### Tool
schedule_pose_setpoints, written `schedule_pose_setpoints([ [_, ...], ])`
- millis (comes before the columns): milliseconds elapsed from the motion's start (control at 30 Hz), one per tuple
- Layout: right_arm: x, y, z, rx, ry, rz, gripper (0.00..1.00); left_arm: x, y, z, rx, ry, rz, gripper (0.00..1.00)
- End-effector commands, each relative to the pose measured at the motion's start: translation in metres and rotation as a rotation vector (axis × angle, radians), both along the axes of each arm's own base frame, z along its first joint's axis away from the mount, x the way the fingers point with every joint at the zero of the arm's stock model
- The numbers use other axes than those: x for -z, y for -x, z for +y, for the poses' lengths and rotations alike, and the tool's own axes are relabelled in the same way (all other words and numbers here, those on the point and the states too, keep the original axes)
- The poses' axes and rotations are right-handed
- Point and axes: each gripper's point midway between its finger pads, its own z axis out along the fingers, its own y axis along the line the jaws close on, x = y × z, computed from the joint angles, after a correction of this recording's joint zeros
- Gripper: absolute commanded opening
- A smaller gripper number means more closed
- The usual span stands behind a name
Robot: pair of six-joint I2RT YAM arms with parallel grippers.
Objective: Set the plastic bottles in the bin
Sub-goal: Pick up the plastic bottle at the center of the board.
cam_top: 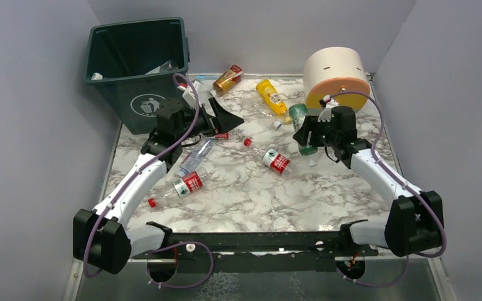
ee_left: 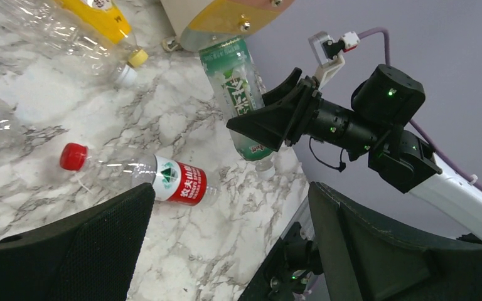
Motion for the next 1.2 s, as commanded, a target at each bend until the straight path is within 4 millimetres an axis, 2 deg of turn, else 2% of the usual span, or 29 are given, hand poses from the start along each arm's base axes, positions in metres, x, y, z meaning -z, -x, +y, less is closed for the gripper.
schedule_pose_setpoints([
  [0,-0.038,0.008,0.021,-0.093,-0.101,-0.04,0.64,-0.014,0.0,-0.017,0.012,0.064,-0.041,0.99],
  [267,-0.074,0.02,0.052,-0.222,-0.249,-0.06,0.65,-0.021,0.007,-0.043,0.046,0.105,-0.061,0.99],
  [467,-0.097,0.035,0.079,-0.312,-0.343,-0.065,0.65,-0.01,0.008,-0.067,0.061,0.077,-0.055,0.99],
  [700,-0.12,0.049,0.102,-0.391,-0.388,-0.083,0.66,0.0,0.006,-0.085,0.044,0.047,-0.055,0.99],
  [1000,-0.129,0.067,0.128,-0.458,-0.417,-0.078,0.66,0.002,0.002,-0.099,0.023,0.052,-0.064,0.99],
  [1167,-0.13,0.073,0.137,-0.479,-0.419,-0.077,0.66,0.005,0.0,-0.102,0.018,0.053,-0.062,0.99],
])
